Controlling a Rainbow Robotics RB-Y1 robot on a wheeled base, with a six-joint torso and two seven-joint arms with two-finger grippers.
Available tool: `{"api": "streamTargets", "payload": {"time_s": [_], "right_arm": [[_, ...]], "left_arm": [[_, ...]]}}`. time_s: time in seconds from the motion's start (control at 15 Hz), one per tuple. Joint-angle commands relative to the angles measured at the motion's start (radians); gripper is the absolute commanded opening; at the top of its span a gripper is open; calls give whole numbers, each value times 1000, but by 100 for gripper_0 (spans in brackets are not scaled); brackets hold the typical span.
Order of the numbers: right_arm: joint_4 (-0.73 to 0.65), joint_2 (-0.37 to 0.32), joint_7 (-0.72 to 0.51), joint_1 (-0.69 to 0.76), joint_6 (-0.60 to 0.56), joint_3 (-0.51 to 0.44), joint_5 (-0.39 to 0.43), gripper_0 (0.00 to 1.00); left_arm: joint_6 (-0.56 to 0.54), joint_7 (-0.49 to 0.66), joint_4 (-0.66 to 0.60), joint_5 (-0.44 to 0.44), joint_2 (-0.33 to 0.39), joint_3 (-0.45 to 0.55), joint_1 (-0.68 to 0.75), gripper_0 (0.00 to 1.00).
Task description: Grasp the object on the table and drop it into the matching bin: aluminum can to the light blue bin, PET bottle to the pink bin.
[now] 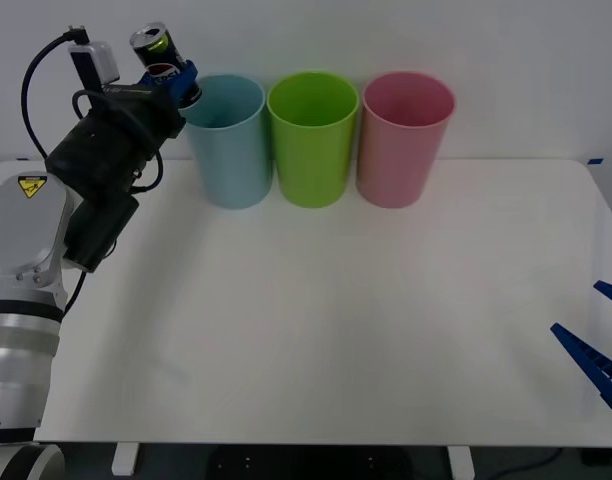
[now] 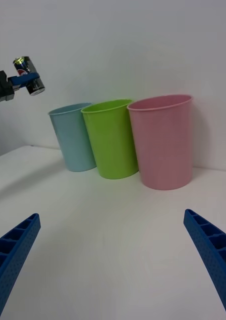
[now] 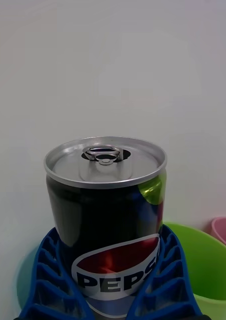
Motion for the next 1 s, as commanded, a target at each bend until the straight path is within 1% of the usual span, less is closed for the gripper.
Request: {"api": "streamTargets", "payload": {"time_s": [0.07, 0.33, 0.47, 0.67, 0.8, 1.0], "right_arm": [[0, 0, 0, 0, 0, 0, 0, 100], [0, 0, 0, 0, 0, 0, 0, 100], [0, 0, 0, 0, 0, 0, 0, 100], [0, 0, 0, 0, 0, 0, 0, 100], [0, 0, 0, 0, 0, 0, 0, 100], [0, 0, 0, 0, 0, 0, 0, 100]], "left_arm": [[36, -13, 103, -18, -1, -15, -82, 0], [104, -29, 259, -34, -3, -52, -200, 0], [122, -35, 321, -40, -3, -63, -249, 0], [179, -46, 417, -43, -4, -93, -323, 0], [207, -55, 452, -47, -12, -98, -352, 0], [234, -65, 456, -54, -30, -98, -355, 0]]}}
